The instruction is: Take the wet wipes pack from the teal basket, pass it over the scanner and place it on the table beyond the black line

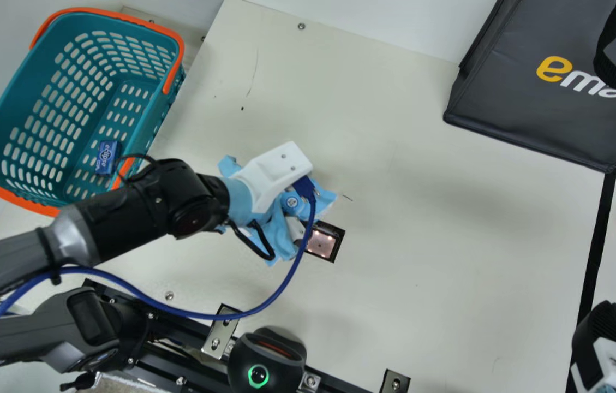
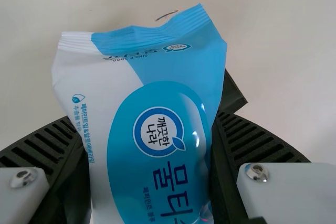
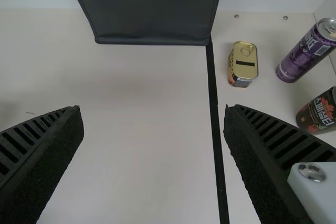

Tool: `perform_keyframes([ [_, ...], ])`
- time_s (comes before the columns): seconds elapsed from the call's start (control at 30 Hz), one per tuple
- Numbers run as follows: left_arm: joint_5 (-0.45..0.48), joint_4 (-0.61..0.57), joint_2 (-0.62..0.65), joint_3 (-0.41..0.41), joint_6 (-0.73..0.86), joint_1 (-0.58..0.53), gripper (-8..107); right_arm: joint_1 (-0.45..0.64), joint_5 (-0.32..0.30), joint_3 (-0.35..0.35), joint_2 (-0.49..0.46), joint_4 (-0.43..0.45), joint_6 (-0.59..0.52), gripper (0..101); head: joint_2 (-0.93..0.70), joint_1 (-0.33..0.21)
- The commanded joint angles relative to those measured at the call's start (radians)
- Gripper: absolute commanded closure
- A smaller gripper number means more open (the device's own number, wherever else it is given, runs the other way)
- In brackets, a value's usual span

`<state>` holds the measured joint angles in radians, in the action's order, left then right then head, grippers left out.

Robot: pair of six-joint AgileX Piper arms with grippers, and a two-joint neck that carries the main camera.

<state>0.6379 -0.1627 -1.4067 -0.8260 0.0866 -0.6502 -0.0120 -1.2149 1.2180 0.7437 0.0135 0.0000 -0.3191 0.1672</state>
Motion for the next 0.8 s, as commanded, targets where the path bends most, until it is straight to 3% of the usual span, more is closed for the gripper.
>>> perform_keyframes([
  [0.0, -0.012, -0.021, -0.017, -0.001, 0.034, -0.005, 107, 0.000, 0.000, 0.000, 0.000, 0.000, 0.000, 6, -0.002, -0.029],
  [0.17, -0.037, -0.077, -0.056, -0.005, 0.121, -0.020, 107, 0.000, 0.000, 0.000, 0.000, 0.000, 0.000, 6, -0.002, -0.029],
  [0.77, -0.086, -0.209, -0.131, -0.015, 0.402, -0.016, 47, 0.000, 0.000, 0.000, 0.000, 0.000, 0.000, 6, -0.002, -0.029],
])
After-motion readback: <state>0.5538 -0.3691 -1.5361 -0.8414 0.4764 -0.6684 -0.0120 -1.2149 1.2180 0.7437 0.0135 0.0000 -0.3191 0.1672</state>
